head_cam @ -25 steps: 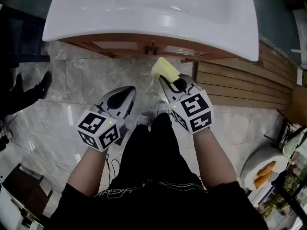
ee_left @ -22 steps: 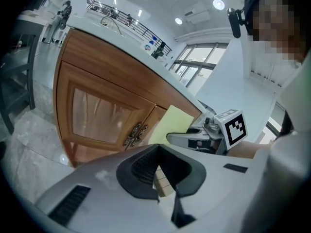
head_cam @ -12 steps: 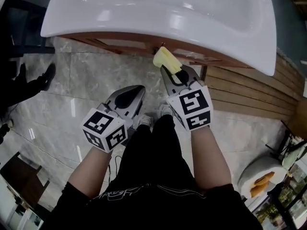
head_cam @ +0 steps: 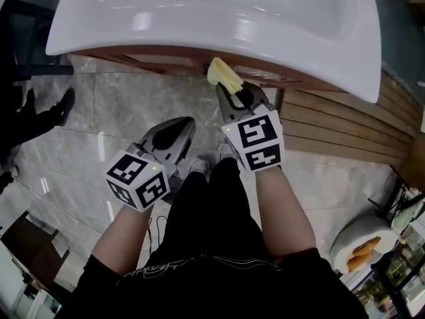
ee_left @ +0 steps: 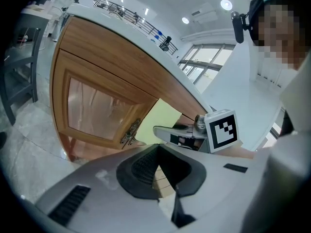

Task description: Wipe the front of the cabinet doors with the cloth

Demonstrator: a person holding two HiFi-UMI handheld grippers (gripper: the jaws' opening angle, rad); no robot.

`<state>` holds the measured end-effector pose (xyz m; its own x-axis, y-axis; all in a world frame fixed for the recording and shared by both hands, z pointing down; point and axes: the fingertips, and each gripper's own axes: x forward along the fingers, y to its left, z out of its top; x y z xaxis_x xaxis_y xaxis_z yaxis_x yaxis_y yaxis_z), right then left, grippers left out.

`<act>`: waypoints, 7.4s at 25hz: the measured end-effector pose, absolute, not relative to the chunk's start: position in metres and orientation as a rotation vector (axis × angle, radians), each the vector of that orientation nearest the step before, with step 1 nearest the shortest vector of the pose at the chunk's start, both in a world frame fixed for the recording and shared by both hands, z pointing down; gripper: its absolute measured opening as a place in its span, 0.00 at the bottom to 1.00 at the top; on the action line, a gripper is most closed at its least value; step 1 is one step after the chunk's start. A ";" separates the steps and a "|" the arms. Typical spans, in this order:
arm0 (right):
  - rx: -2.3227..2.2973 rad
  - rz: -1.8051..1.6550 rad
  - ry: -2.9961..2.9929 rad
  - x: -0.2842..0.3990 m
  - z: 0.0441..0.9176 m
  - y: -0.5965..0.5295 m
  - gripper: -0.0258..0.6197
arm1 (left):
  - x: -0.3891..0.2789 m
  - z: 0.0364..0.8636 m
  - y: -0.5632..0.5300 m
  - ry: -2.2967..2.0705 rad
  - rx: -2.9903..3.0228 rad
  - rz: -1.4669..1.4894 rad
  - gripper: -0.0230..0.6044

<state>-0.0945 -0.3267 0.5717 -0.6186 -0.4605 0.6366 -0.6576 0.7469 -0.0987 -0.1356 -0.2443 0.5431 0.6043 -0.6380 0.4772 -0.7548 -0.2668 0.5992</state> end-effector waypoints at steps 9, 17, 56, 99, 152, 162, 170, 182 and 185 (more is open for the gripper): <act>0.912 0.450 -2.351 -0.080 0.574 -0.334 0.10 | -0.118 0.547 -0.239 -1.076 1.989 0.201 0.05; 0.982 0.475 -2.347 -0.055 0.578 -0.334 0.10 | -0.094 0.548 -0.231 -1.026 1.991 0.227 0.05; 1.465 0.501 -2.116 0.162 0.576 -0.345 0.10 | 0.034 0.574 -0.240 -0.710 2.085 0.417 0.05; 0.831 0.221 -2.254 -0.060 0.646 -0.343 0.10 | -0.151 0.603 -0.194 -1.123 1.742 0.169 0.05; 1.470 0.571 -2.038 0.167 0.665 -0.342 0.10 | 0.010 0.617 -0.212 -0.699 1.958 0.435 0.05; 1.519 0.574 -1.995 0.188 0.668 -0.333 0.10 | 0.020 0.625 -0.213 -0.666 1.962 0.468 0.05; 1.433 0.571 -2.017 0.158 0.677 -0.333 0.10 | -0.001 0.628 -0.217 -0.717 1.932 0.435 0.05; 1.170 0.550 -2.111 0.049 0.694 -0.332 0.10 | -0.081 0.635 -0.217 -0.894 1.830 0.320 0.05; 1.089 0.542 -2.141 0.017 0.701 -0.331 0.10 | -0.102 0.639 -0.212 -0.943 1.799 0.290 0.05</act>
